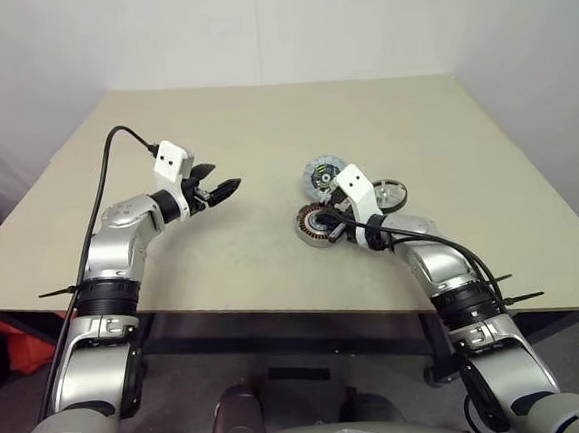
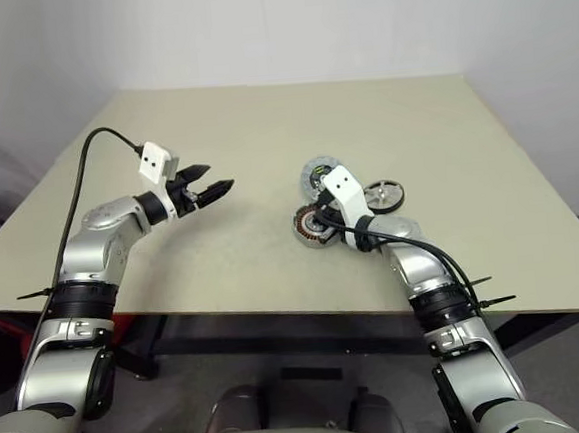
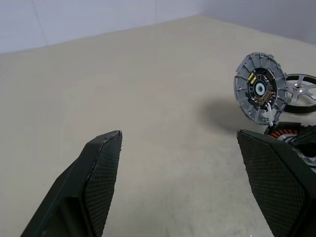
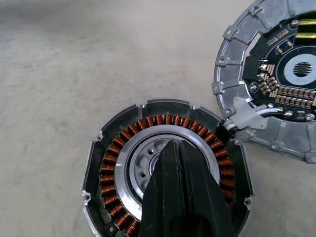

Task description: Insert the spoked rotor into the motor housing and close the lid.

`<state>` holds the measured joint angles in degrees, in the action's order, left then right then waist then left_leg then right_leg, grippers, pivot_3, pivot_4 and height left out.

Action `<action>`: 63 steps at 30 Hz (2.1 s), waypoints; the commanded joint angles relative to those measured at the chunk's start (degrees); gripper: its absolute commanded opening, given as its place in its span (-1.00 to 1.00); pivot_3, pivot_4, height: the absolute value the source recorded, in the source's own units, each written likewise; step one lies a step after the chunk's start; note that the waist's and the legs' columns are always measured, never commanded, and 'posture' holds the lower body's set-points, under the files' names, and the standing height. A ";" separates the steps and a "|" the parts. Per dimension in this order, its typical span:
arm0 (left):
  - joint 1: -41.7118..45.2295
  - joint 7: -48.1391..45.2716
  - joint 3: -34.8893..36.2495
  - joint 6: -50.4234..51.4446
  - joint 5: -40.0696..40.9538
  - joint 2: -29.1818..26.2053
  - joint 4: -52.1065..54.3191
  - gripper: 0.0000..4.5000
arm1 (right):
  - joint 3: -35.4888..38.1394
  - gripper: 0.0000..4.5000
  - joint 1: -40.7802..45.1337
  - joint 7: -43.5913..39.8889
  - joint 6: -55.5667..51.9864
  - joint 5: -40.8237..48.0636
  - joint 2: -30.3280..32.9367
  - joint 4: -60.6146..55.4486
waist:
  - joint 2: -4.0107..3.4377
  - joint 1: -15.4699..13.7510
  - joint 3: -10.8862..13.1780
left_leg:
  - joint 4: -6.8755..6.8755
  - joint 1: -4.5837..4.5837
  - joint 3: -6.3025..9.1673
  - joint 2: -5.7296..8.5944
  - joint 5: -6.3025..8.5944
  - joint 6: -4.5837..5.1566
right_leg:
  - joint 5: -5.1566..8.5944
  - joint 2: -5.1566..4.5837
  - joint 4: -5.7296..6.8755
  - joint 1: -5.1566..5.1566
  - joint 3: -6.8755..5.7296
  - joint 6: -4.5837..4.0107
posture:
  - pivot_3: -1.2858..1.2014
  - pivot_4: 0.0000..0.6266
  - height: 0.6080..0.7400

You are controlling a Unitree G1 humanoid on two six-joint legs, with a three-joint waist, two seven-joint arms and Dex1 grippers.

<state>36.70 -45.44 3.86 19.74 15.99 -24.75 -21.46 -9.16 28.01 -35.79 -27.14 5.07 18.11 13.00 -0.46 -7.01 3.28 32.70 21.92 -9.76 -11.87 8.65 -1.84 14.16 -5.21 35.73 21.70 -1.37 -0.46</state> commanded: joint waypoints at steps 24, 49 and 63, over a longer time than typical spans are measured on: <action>0.51 0.43 0.52 -1.08 0.02 -0.34 1.77 0.75 | -1.75 -0.99 -1.00 1.93 -0.60 -1.74 -0.54 2.68 | 0.06 0.03 -0.04 | -0.04 0.02 0.00 0.00 0.00 -0.01 | 0.00 0.00 -0.02 0.04 0.00 0.00 | 0.03 -1.00 1.00; 0.41 0.04 0.34 -1.15 -0.26 -0.29 1.68 0.75 | -1.08 -0.99 -1.66 1.54 -4.47 -0.66 -0.70 -3.71 | 0.06 0.00 -0.01 | -0.15 0.19 0.00 0.01 -0.04 -0.08 | 0.00 0.02 -0.04 0.27 0.00 -0.01 | 0.03 -1.00 1.00; 0.25 0.23 0.21 -1.10 -0.44 -0.14 1.66 0.75 | 3.99 -0.99 1.81 2.41 -6.23 1.51 1.79 -9.84 | 0.07 -0.08 -0.02 | -0.16 0.03 0.01 0.01 -0.08 -0.13 | 0.00 0.01 -0.03 0.10 0.02 0.00 | 0.03 -1.00 1.00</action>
<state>35.82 -45.38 3.78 19.74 15.43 -24.55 -21.27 -6.87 27.70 -33.44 -33.08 5.22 19.57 7.19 -0.39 -7.09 3.27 32.53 21.98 -9.76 -11.86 8.57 -1.98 14.17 -5.20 35.69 21.86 -1.36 -0.46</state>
